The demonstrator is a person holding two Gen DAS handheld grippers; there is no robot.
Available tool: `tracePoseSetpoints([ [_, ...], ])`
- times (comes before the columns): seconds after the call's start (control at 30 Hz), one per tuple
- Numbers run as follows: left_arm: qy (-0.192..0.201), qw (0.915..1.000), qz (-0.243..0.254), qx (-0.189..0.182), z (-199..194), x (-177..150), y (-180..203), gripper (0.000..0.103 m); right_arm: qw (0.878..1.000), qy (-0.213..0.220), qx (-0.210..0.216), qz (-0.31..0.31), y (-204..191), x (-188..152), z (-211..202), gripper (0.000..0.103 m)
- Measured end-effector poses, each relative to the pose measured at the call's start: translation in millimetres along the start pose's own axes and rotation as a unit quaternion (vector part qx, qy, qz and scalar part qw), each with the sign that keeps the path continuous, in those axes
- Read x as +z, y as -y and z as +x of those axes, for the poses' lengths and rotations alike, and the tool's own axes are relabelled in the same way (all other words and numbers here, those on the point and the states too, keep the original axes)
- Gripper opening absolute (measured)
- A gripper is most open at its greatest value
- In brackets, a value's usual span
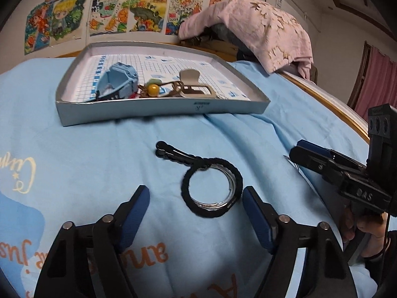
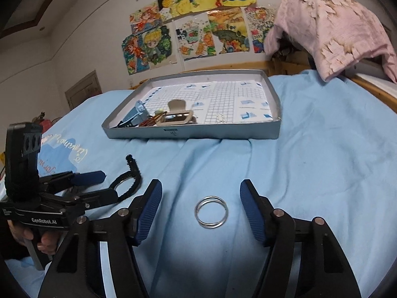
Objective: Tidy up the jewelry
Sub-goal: 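Grasp the black cord loop with the left tool while the right tool grasps the silver double ring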
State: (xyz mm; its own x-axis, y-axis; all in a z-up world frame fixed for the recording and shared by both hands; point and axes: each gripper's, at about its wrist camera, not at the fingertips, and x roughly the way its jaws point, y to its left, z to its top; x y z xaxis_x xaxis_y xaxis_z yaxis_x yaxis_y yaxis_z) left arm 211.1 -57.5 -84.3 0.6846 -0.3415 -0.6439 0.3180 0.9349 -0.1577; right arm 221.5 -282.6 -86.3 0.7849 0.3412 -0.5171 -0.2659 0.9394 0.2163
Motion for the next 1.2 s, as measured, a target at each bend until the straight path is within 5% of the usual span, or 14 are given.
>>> tracePoseSetpoints([
  [0.17,-0.004,1.0,0.007,-0.001,4,0,3,0.069,1.0,-0.017,-0.006,0.022,8,-4,6,0.044],
  [1.2,0.019,0.9992,-0.008,-0.035,-5,-7,-4,0.017,0.998,-0.06,0.0,0.003,-1,-13,16,0.042],
])
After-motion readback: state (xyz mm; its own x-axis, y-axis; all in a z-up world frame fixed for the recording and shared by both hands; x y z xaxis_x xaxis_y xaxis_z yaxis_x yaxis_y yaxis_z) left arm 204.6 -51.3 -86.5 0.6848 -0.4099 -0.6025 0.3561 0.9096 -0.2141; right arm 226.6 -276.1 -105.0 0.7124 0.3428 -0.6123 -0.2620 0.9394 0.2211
